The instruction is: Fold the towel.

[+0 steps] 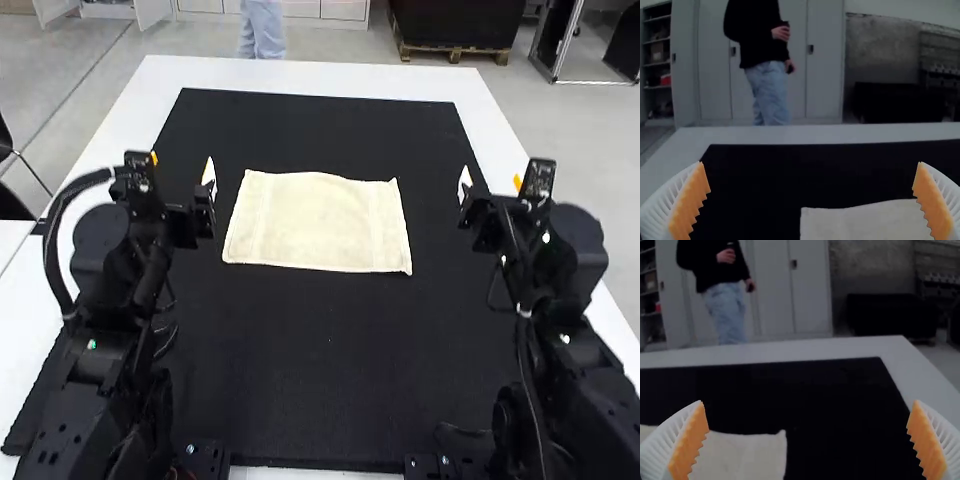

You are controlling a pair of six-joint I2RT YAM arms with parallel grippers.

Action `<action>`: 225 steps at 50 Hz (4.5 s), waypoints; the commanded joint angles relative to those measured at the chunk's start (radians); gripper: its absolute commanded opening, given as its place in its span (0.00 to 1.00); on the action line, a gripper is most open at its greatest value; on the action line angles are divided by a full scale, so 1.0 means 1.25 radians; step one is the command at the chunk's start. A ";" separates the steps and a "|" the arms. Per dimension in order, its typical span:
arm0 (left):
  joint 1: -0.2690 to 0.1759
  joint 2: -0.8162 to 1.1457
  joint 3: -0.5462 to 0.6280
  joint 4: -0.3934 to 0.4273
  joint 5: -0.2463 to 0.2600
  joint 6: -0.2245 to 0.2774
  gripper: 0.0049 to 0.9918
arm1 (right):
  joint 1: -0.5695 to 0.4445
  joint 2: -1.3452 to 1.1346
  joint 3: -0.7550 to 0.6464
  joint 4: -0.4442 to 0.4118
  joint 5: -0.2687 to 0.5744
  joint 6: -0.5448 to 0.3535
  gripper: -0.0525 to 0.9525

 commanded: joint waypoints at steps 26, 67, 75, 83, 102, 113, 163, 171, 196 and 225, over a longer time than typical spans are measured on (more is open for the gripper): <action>-0.028 0.371 0.255 -0.002 -0.010 -0.004 0.97 | 0.008 0.360 0.261 0.006 0.012 0.078 0.96; -0.056 0.824 0.531 0.015 0.002 -0.027 0.97 | 0.011 0.769 0.507 -0.009 -0.071 0.117 0.96; -0.078 0.896 0.567 0.020 0.002 -0.048 0.97 | 0.023 0.850 0.553 -0.008 -0.071 0.124 0.96; -0.084 0.935 0.591 0.019 0.001 -0.068 0.97 | 0.027 0.914 0.588 -0.005 -0.072 0.137 0.96; -0.079 0.963 0.600 0.030 0.008 -0.071 0.97 | 0.028 1.056 0.695 -0.006 -0.078 0.165 0.96; -0.079 0.982 0.600 0.046 0.009 -0.071 0.97 | 0.028 1.133 0.748 -0.008 -0.078 0.170 0.96; -0.043 1.043 0.633 0.040 0.052 -0.078 0.97 | 0.028 1.503 1.209 -0.272 -0.135 0.226 0.96; -0.043 1.048 0.634 0.042 0.057 -0.078 0.97 | 0.028 1.555 1.284 -0.333 -0.153 0.247 0.96; -0.028 1.064 0.634 0.046 0.067 -0.079 0.97 | 0.028 1.603 1.315 -0.403 -0.168 0.270 0.96; -0.026 1.067 0.630 0.045 0.077 -0.083 0.97 | 0.050 1.647 1.338 -0.447 -0.169 0.297 0.96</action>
